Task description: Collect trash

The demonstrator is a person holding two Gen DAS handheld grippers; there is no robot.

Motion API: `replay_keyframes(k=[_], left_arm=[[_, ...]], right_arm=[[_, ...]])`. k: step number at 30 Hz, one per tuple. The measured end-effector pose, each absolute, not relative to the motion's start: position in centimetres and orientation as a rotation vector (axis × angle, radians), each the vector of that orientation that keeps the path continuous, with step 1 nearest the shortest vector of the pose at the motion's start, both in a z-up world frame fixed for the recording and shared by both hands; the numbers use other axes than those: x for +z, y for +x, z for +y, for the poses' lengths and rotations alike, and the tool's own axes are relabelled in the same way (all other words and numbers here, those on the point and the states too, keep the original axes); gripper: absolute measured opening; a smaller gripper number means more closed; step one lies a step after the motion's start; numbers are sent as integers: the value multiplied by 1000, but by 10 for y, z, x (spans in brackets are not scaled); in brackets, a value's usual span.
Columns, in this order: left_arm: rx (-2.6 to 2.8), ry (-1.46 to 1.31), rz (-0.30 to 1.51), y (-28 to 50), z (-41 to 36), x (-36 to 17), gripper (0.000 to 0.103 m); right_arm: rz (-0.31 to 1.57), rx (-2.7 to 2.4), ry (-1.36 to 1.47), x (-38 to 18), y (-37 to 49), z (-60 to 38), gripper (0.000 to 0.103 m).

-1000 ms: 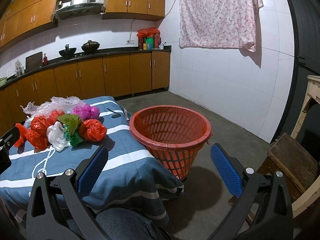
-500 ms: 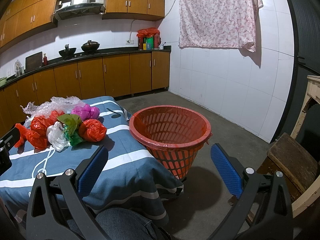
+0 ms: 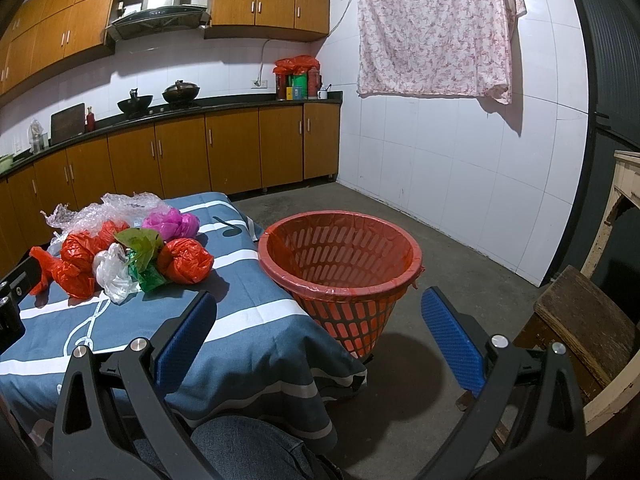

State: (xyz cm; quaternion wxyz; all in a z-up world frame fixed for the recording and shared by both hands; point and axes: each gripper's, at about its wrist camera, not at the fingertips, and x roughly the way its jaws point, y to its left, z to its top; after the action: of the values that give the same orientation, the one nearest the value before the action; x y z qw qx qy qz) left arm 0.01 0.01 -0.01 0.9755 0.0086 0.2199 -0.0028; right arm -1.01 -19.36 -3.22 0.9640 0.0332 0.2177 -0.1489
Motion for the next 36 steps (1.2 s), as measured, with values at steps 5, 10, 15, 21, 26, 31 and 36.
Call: replay_keyframes(k=[5,10,15,21,26,31,36], left_arm=[[-6,18,444,0,0,0,99],[-6,18,445,-1,0,0,99],[-6,18,446,0,0,0,99],[-6,17,448,-1,0,0,99],[3,17,451,-5,-5,-12,99],[27,10,473,7,9,-16,99],[78,-19,523,19,36,-26,99]], right_arm=[[441,-301,67,-32,-10,-193,101],[442,-301,67,-32,-10,-193,101],[443,-301,67,-33,-9,-193,101],[444,-302,66,-34,-7,-191,101],[458,-291,68,-35,-4,-189,101],[480,-263,84,-42,8,-191,101],[520,-212,102,-52,32,-187,101]])
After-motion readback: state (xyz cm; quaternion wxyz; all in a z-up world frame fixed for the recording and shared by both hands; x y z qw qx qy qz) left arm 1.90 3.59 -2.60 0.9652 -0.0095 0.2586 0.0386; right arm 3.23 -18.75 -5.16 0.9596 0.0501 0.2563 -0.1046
